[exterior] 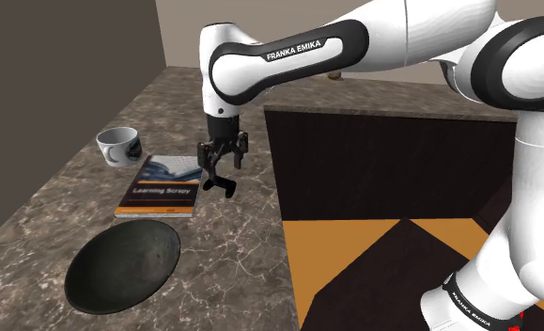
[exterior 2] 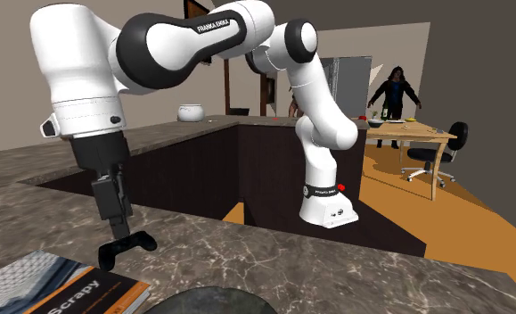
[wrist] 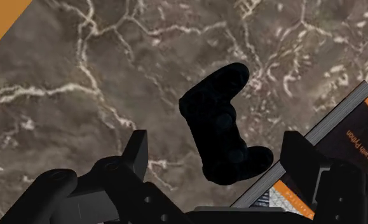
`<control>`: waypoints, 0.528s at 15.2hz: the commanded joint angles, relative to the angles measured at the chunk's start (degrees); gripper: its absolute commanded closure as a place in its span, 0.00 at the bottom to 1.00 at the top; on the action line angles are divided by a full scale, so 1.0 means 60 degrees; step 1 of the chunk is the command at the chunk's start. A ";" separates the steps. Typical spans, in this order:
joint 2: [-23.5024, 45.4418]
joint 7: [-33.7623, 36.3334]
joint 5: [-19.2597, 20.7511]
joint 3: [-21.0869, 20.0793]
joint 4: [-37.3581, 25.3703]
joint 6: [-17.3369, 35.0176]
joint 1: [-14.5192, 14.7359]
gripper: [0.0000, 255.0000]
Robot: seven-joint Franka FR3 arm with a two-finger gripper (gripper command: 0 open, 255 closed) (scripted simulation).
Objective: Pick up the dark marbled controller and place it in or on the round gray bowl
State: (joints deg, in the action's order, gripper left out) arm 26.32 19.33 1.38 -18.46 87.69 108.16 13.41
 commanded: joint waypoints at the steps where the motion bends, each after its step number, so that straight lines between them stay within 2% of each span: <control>1: 0.0173 -0.0057 0.0223 0.0026 -0.0246 -0.0613 0.0111 0.00; 8: 0.0272 -0.0031 0.0258 0.0045 0.0462 0.0190 0.0117 0.00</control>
State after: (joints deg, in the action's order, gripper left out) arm 27.93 19.11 2.90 -18.19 90.07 108.86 14.09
